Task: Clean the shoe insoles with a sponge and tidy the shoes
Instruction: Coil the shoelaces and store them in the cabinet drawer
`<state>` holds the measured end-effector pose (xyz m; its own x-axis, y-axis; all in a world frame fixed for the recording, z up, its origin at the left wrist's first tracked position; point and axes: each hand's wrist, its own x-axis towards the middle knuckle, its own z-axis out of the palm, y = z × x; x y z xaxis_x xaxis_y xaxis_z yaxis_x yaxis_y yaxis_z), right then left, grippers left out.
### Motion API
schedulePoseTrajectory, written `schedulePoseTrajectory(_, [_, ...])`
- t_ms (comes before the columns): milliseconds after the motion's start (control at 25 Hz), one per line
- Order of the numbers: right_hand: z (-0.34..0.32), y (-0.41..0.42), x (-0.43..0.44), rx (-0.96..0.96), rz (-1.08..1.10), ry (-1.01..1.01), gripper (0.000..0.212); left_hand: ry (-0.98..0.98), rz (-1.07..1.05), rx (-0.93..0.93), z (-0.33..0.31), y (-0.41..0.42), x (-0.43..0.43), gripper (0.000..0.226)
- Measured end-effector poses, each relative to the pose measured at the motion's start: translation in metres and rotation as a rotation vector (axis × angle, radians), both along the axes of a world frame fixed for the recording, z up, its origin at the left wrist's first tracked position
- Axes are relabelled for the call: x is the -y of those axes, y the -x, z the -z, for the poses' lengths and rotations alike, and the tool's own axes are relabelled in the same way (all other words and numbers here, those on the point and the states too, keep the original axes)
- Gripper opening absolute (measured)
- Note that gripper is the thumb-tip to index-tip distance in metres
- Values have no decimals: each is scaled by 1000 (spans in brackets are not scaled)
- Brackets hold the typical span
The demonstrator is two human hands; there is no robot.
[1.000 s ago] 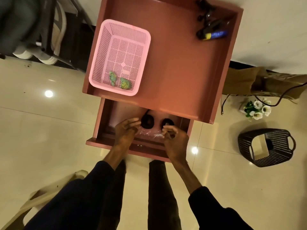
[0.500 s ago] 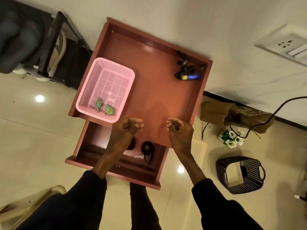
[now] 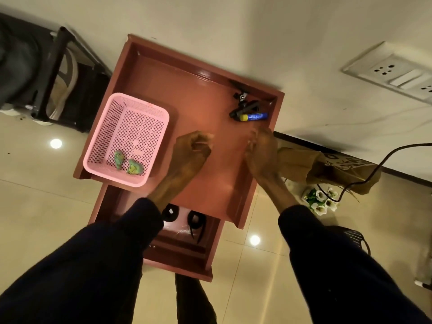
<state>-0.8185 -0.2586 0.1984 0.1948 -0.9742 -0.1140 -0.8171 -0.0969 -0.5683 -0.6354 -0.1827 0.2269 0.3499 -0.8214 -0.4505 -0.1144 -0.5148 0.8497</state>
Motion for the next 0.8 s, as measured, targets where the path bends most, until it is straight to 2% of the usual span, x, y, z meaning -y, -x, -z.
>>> schedulePoseTrajectory(80, [10,2,35,-167,-148,36,41,43,6,94,-2,14,38,37])
schedulePoseTrajectory(160, [14,3,61,-266,-233,68,39,20,42,80,0,30,74,44])
schedulePoseTrajectory(200, [14,2,70,-295,-260,78,34,32,82,50,4,38,89,38])
schedulePoseTrajectory(280, [15,-1,79,-387,-298,102,33,50,119,68,24,45,112,11])
schedulePoseTrajectory(320, [19,-2,82,-437,-311,100,35,24,152,98,31,45,116,7])
schedulePoseTrajectory(360, [24,-4,82,-472,-314,86,35,-4,160,111,46,44,118,15])
schedulePoseTrajectory(520, [20,-10,55,-509,-326,52,35,-3,98,172,68,34,108,20])
schedulePoseTrajectory(640, [16,-8,13,-431,-275,-29,37,-21,76,60,67,33,69,17])
schedulePoseTrajectory(800, [21,-11,-58,-337,-116,-149,23,18,-39,-223,50,33,-19,14])
